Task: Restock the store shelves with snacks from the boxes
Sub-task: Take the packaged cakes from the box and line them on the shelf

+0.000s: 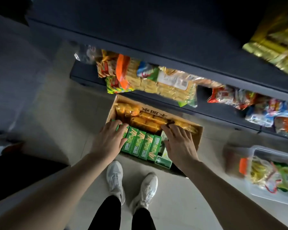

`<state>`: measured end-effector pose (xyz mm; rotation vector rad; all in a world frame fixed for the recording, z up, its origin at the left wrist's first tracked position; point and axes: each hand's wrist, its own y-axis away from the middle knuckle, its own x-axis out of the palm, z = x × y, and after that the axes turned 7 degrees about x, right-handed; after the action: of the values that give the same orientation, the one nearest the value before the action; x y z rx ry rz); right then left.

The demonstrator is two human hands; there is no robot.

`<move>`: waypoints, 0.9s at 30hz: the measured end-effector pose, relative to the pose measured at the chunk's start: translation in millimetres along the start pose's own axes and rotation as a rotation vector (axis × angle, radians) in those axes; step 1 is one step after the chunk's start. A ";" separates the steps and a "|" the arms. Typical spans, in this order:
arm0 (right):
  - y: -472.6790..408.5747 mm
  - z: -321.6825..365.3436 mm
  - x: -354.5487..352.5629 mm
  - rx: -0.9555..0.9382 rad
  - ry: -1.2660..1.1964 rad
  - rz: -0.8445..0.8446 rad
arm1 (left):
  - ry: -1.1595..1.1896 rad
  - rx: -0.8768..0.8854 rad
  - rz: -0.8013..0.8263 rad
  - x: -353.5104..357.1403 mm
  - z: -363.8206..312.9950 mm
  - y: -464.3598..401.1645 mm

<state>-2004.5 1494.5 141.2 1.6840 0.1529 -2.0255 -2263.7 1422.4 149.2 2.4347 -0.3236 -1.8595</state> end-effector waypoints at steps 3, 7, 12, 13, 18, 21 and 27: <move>-17.8 -7.0 56.6 0.025 0.013 0.054 | 0.014 0.014 0.046 54.4 24.8 -11.0; -45.7 -20.2 124.4 0.065 0.010 0.114 | 0.011 0.009 0.112 116.5 60.4 -33.4; -83.8 -35.8 187.6 0.113 0.033 0.168 | -0.024 0.032 0.136 174.2 96.3 -73.5; -91.0 -38.2 197.6 0.120 0.037 0.169 | -0.031 0.043 0.132 184.3 102.4 -82.4; -122.4 -48.0 234.6 0.187 0.022 0.144 | -0.107 0.066 0.080 218.6 119.5 -118.5; -134.6 -51.5 249.6 0.221 0.005 0.120 | -0.124 0.069 0.059 232.0 123.1 -131.3; -142.3 -54.4 268.2 0.259 0.020 0.115 | -0.142 0.034 0.060 247.8 126.9 -143.0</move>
<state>-2048.5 1558.9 -157.2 1.8216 -0.2048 -2.0113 -2305.0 1521.7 -144.7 2.2910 -0.4351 -2.0214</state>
